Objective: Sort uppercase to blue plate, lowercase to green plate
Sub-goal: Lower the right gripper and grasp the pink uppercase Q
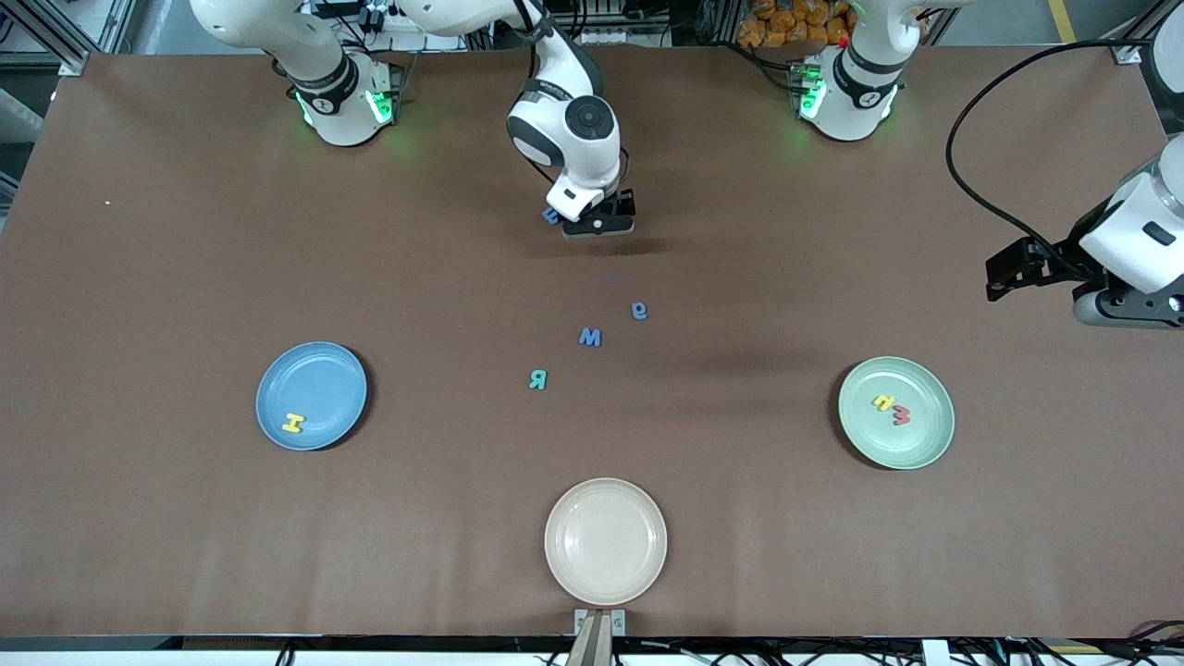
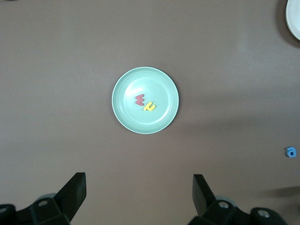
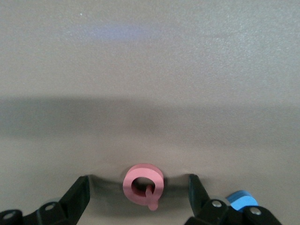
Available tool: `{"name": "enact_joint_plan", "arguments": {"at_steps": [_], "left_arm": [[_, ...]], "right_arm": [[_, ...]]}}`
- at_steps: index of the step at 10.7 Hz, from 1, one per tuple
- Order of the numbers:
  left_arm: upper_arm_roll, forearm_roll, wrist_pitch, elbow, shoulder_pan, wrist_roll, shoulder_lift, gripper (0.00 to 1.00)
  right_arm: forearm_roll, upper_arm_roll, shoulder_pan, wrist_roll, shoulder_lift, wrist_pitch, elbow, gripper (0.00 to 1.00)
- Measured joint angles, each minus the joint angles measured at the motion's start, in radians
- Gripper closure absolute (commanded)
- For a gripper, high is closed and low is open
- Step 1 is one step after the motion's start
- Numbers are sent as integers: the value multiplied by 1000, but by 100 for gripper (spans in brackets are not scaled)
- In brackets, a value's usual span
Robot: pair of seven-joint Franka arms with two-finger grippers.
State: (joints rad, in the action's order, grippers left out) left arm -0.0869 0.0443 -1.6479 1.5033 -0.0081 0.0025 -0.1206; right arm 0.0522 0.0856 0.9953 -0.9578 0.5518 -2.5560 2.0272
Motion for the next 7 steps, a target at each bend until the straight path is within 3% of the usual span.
{"name": "enact_joint_plan", "arguments": {"at_steps": [1,7], "left_arm": [[0,0,0,0,-1,0,0,0],[0,0,0,0,-1,0,0,0]], "right_arm": [[0,0,0,-7,0,-1,0,100],[-1,-1,0,-20,-19,-1,6,100]]}}
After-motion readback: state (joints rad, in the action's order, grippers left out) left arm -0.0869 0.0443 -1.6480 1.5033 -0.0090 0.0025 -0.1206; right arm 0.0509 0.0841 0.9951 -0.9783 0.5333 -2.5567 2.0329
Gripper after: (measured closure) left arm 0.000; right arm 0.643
